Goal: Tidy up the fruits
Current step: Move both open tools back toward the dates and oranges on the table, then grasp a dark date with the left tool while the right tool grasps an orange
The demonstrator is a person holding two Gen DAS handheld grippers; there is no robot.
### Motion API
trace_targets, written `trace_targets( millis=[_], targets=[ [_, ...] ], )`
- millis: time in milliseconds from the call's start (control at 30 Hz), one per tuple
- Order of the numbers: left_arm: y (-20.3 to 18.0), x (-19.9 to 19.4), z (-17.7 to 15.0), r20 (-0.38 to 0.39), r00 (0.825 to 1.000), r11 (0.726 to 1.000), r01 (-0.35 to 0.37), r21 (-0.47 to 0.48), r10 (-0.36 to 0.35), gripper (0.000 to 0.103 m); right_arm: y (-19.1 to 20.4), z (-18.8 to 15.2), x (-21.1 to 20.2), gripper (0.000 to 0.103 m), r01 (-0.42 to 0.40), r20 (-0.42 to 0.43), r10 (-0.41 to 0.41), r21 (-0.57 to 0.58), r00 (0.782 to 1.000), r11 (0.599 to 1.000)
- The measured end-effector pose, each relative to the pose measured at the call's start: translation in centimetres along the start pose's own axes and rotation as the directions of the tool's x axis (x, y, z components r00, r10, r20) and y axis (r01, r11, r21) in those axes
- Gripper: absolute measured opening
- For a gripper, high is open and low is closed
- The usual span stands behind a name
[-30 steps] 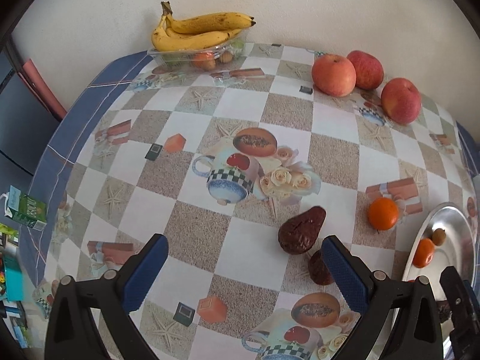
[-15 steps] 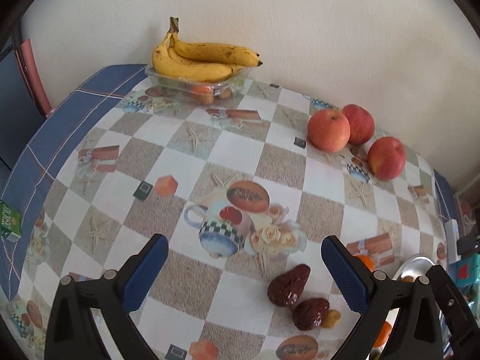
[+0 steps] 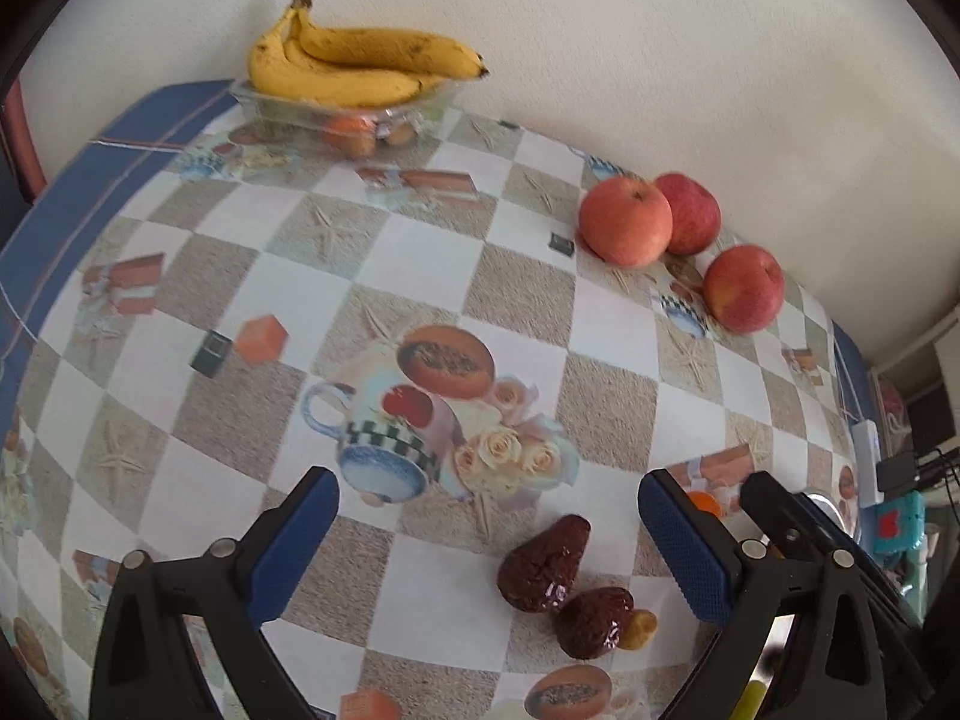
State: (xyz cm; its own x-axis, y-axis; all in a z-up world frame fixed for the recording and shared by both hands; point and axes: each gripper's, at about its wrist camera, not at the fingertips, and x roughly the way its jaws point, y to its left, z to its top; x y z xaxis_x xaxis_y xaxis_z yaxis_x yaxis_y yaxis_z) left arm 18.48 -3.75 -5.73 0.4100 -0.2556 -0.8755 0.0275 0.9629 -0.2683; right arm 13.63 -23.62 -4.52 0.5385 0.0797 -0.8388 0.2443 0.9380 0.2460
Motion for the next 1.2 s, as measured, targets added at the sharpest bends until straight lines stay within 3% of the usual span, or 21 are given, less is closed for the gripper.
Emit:
trace_targets(
  millis=[67,233,467,567,667,967,1200],
  targets=[
    [-0.2,0.6,-0.4,-0.029,1.0,1.0,0.013,0.004,-0.013,0.091,-0.1,-0.4,0.9,0.055,0.003,-0.025,-0.003,-0.003,1.0,1.0],
    [-0.2,2.4,-1.5,-0.122,0.992,0.999,0.044,-0.02,-0.046,0.08,-0.3,-1.5,2.6,0.049,0.01,-0.074,-0.011,-0.009,0.997,1.0],
    [-0.4,3.3,-2.4,-0.18,0.981,0.997,0.07,-0.04,-0.076,0.061,-0.7,-2.2,3.8,0.04,0.001,-0.097,0.0,0.005,0.995,1.0],
    [-0.7,4.0,-2.9,-0.217,0.969,0.993,0.106,-0.056,-0.116,0.04,-0.8,-2.2,3.7,0.036,-0.015,-0.095,0.017,0.021,0.995,1.0],
    [-0.5,4.1,-3.0,-0.223,0.963,0.987,0.133,-0.092,-0.151,0.04,-0.7,-2.3,3.6,0.036,-0.013,-0.096,0.015,0.022,0.995,1.0],
    [-0.8,1.2,-2.0,-0.146,0.979,0.988,0.132,-0.074,-0.142,0.039,-0.2,-2.4,1.3,0.036,-0.012,-0.079,0.014,0.021,0.997,1.0],
    [-0.8,-0.2,-2.5,-0.153,0.971,0.98,0.167,-0.104,-0.182,0.039,0.2,-3.1,-1.3,0.036,0.02,-0.066,-0.021,-0.015,0.998,1.0]
  ],
)
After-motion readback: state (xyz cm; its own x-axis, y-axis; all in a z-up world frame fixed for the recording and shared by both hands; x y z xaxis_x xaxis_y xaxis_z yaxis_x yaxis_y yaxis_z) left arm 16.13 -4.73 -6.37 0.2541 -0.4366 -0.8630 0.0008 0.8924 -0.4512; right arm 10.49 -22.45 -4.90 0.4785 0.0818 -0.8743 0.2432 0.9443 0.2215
